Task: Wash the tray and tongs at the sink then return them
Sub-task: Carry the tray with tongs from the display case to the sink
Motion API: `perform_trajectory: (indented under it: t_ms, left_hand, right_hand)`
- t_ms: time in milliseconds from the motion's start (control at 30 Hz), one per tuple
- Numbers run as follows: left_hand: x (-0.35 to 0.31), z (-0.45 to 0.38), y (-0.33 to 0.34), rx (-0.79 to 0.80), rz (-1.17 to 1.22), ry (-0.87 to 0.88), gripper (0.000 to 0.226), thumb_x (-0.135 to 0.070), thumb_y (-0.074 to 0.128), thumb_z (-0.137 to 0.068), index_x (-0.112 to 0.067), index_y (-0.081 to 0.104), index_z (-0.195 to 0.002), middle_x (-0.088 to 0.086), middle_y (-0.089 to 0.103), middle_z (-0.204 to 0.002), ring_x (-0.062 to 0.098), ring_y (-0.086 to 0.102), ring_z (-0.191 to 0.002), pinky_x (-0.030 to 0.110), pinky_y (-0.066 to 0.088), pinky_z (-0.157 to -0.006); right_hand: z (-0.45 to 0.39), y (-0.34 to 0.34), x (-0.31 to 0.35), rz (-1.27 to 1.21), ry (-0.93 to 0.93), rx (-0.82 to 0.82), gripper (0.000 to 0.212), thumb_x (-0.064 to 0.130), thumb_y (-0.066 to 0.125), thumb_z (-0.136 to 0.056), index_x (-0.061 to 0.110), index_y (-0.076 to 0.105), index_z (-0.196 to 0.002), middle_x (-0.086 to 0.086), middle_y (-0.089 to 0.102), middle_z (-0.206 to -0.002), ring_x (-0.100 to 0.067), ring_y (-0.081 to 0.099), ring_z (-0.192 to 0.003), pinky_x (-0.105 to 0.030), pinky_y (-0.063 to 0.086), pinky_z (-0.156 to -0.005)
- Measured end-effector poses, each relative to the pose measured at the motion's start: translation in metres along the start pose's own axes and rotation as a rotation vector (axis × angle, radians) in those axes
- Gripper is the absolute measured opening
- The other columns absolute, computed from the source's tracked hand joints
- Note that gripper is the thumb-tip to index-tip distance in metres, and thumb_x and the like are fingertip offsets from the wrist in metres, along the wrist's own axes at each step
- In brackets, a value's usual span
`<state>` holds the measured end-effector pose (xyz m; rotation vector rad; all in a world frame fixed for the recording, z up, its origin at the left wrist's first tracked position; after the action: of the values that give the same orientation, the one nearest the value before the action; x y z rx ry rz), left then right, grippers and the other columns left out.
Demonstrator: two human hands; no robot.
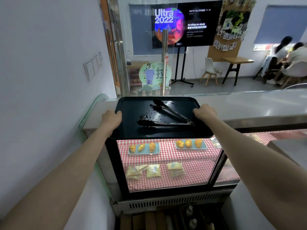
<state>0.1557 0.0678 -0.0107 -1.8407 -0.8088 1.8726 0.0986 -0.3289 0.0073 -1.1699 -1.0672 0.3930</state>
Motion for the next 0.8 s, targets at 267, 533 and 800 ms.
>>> perform_trajectory:
  t_ms: [267,533,800]
  left_hand:
    - [0.022,0.037,-0.017,0.024,0.045,-0.017,0.056,-0.043,0.04,-0.1,0.006,0.058,-0.12,0.014,0.061,-0.101,0.027,0.056,-0.087,0.033,0.039,-0.065]
    - [0.041,0.093,-0.028,-0.04,0.063,-0.031,0.056,-0.049,0.04,-0.098,0.0,0.06,-0.117,0.017,0.065,-0.112,0.028,0.059,-0.092,0.033,0.042,-0.071]
    - [0.059,0.18,-0.025,-0.142,0.117,-0.062,0.059,-0.054,0.043,-0.092,-0.006,0.059,-0.122,0.011,0.065,-0.116,0.031,0.061,-0.102,0.038,0.047,-0.083]
  right_hand:
    - [0.049,-0.005,-0.01,-0.081,-0.017,-0.022,0.041,0.033,0.048,-0.095,-0.003,0.057,-0.113,-0.022,0.063,-0.11,-0.039,0.06,-0.103,-0.042,0.048,-0.087]
    - [0.099,-0.014,-0.025,-0.071,-0.057,-0.018,0.039,0.017,0.039,-0.095,-0.003,0.044,-0.129,-0.027,0.052,-0.13,-0.046,0.048,-0.121,-0.045,0.043,-0.094]
    - [0.146,-0.01,-0.069,-0.134,-0.133,0.026,0.041,0.013,0.038,-0.093,-0.005,0.039,-0.13,-0.032,0.05,-0.134,-0.047,0.048,-0.124,-0.047,0.04,-0.1]
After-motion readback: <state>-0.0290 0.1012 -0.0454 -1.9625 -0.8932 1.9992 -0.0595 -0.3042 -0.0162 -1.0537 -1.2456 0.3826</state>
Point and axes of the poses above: each hand's wrist, its own z-axis away from the middle knuckle, its own y-axis out of the palm, x = y × z, the point moved 5 cm from there along -z, towards the middle knuckle
